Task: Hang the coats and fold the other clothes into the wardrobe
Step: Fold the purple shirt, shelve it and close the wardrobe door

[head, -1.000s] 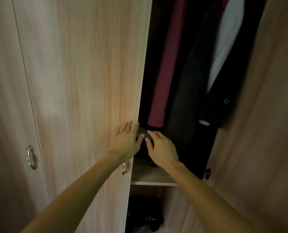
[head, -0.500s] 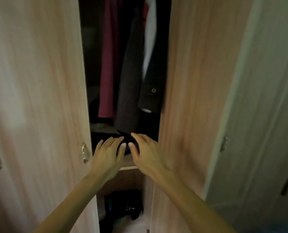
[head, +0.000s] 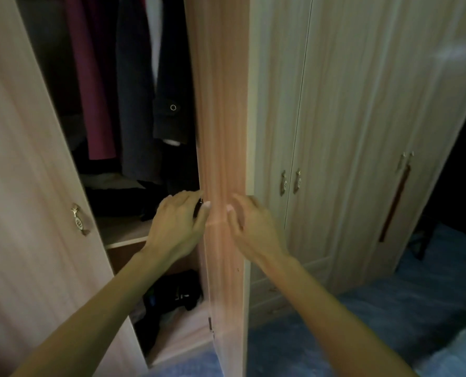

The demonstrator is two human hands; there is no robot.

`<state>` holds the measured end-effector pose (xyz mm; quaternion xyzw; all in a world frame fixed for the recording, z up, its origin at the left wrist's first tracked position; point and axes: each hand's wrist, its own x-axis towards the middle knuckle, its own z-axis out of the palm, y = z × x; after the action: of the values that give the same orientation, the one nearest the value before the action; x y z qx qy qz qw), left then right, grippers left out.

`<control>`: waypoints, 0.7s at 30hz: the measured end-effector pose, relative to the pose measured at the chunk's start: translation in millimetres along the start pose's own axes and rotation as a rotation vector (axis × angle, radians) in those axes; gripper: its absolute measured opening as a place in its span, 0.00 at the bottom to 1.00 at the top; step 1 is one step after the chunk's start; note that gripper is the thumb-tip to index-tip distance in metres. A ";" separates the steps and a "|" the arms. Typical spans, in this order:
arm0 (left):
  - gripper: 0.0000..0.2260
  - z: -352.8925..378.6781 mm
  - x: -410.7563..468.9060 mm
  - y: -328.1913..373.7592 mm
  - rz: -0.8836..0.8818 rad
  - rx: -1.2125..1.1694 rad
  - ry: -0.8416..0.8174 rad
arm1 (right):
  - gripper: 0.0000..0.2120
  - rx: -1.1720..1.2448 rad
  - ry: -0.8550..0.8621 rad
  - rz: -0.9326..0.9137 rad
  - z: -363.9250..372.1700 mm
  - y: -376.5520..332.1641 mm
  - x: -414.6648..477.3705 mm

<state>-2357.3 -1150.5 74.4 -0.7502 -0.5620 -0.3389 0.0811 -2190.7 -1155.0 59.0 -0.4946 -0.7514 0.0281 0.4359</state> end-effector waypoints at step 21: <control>0.25 -26.2 10.1 -26.5 -0.040 0.156 -0.028 | 0.19 -0.104 0.124 0.189 31.5 -2.0 47.2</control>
<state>-2390.6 -1146.3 93.4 -0.7349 -0.6027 -0.2848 0.1247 -2219.8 -1107.6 70.1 -0.5858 -0.6735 -0.0008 0.4507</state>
